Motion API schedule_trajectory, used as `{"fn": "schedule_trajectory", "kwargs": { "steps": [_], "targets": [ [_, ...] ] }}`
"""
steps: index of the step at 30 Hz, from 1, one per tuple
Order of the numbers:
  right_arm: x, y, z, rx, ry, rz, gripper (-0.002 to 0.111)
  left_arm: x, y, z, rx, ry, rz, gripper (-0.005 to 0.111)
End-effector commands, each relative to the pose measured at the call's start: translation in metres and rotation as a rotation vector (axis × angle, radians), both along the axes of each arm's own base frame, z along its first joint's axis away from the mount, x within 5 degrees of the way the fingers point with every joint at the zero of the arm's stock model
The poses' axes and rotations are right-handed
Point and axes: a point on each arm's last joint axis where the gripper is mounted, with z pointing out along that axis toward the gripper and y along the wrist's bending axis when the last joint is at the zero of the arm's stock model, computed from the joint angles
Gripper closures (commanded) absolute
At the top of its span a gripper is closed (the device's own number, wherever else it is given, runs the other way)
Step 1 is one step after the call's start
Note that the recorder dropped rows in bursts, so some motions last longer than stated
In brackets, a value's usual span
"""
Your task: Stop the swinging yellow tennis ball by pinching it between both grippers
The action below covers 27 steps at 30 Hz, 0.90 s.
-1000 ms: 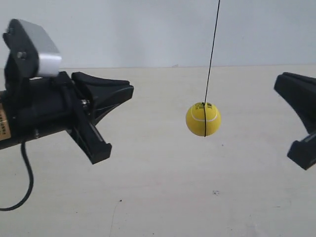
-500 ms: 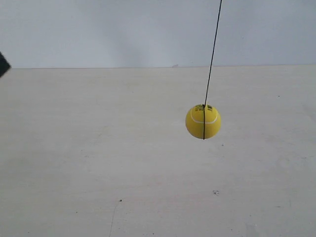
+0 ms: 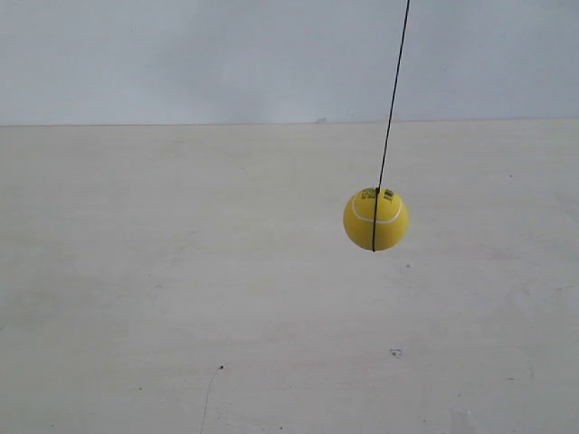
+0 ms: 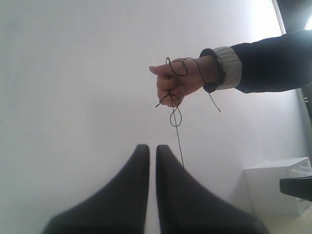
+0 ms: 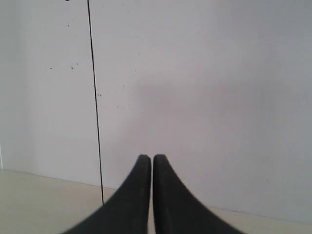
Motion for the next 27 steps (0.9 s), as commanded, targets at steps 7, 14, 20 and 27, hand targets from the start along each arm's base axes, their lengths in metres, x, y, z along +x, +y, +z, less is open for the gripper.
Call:
{"fn": "schedule_trajectory", "kwargs": {
  "steps": [7, 14, 20, 27],
  "targets": [
    [-0.0006, -0.0003, -0.0017, 0.007, 0.005, 0.0, 0.108, -0.0011, 0.0012, -0.001, -0.017, 0.01, -0.007, 0.102],
    [-0.0006, -0.0003, -0.0017, 0.007, 0.005, 0.0, 0.108, -0.0011, 0.0012, -0.001, -0.017, 0.01, -0.007, 0.102],
    [-0.0006, -0.0003, -0.0017, 0.007, 0.005, 0.0, 0.108, -0.0011, 0.0012, -0.001, -0.017, 0.01, -0.007, 0.102],
    [-0.0003, -0.0007, -0.0023, 0.005, 0.011, -0.005, 0.108, 0.0044, 0.0057, -0.0049, -0.13, 0.104, 0.003, 0.102]
  ]
}}
